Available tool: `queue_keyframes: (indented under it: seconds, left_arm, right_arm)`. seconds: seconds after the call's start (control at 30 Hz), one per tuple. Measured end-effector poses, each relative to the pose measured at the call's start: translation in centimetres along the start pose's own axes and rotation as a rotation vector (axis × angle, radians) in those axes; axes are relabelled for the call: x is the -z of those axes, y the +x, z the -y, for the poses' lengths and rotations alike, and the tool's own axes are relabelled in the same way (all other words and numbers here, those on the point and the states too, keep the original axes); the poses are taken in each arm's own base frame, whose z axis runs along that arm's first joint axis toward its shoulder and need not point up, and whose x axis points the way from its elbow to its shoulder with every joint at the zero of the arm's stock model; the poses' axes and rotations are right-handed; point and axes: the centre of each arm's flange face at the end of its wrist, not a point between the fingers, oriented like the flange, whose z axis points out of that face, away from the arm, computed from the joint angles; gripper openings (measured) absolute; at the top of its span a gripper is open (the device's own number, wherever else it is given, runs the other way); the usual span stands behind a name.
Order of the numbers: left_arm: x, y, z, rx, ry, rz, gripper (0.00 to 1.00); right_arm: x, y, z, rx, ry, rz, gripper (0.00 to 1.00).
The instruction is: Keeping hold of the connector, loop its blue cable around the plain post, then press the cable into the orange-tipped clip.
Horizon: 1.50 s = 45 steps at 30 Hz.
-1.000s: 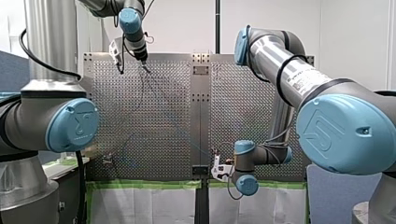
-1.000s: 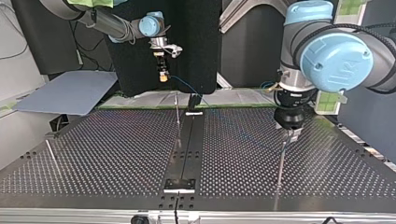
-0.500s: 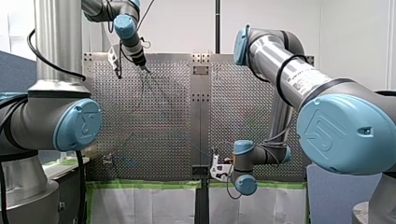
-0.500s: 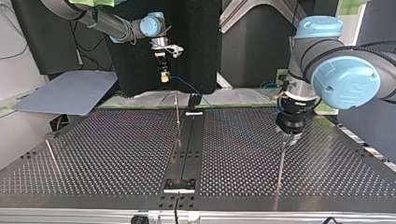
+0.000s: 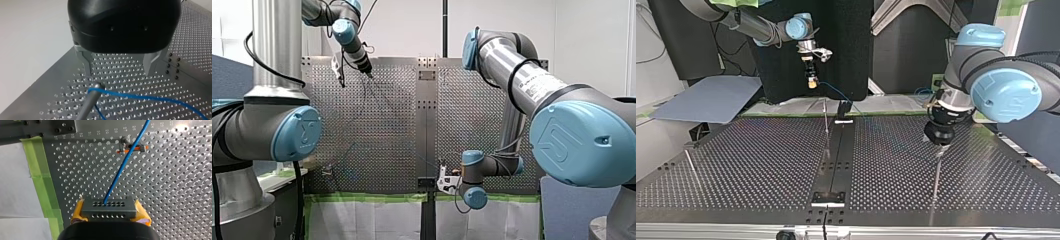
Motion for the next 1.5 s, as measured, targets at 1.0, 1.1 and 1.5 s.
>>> queue_keyframes:
  seconds: [1.0,1.1,1.5]
  left_arm:
    - [-4.5,-4.8,-7.2,-0.030,-0.233,0.099,1.00]
    - [-4.5,-6.7,-8.0,-0.043,-0.247,0.128,1.00]
    - [-4.9,-9.9,-8.6,-0.024,-0.175,0.174,1.00]
  right_arm:
    - [0.1,-0.1,0.1,0.001,0.001,0.004,0.00]
    - [0.1,0.0,0.1,0.001,0.001,0.003,0.00]
    - [0.0,0.0,0.1,0.000,0.002,-0.001,0.00]
